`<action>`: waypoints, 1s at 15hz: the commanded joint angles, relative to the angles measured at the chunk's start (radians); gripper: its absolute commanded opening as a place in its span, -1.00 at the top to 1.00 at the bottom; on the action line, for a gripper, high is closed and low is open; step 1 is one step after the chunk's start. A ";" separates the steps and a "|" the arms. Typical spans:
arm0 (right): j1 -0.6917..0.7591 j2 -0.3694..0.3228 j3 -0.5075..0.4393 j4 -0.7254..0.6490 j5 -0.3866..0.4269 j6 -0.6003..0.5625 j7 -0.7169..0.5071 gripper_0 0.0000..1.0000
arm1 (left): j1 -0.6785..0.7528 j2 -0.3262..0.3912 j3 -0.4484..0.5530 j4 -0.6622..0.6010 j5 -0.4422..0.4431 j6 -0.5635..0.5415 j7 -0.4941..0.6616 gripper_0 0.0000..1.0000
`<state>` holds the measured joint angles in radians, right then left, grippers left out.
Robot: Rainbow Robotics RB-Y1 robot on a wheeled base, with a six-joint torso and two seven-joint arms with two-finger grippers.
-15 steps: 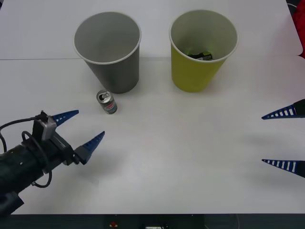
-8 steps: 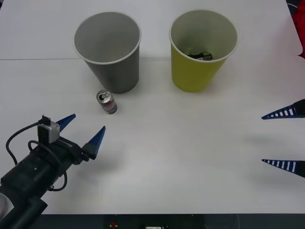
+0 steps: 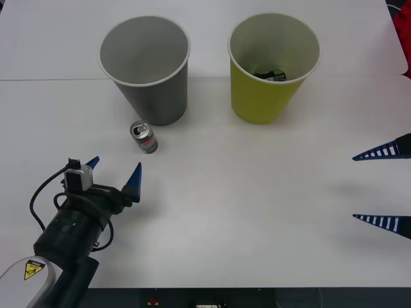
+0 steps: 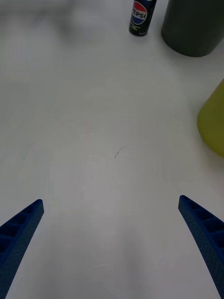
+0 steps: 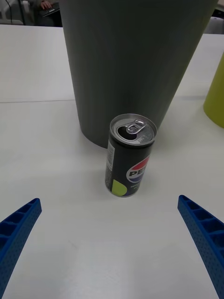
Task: Put the can into the green bin and the plastic bottle into the gray bin
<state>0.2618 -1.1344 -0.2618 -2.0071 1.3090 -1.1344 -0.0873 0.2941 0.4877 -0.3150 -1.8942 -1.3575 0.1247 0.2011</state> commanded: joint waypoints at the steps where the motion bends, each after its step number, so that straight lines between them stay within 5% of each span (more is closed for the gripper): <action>1: 0.000 0.000 0.000 0.000 0.000 0.000 0.000 -1.00 | -0.046 -0.027 -0.004 0.067 -0.042 0.010 0.004 -1.00; 15: 0.000 0.000 0.000 0.000 0.000 0.000 0.000 -1.00 | -0.325 -0.077 -0.124 0.322 -0.058 0.084 0.035 -1.00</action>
<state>0.2618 -1.1344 -0.2618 -2.0071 1.3090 -1.1344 -0.0873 -0.0206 0.4111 -0.4372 -1.5811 -1.4158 0.2083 0.2339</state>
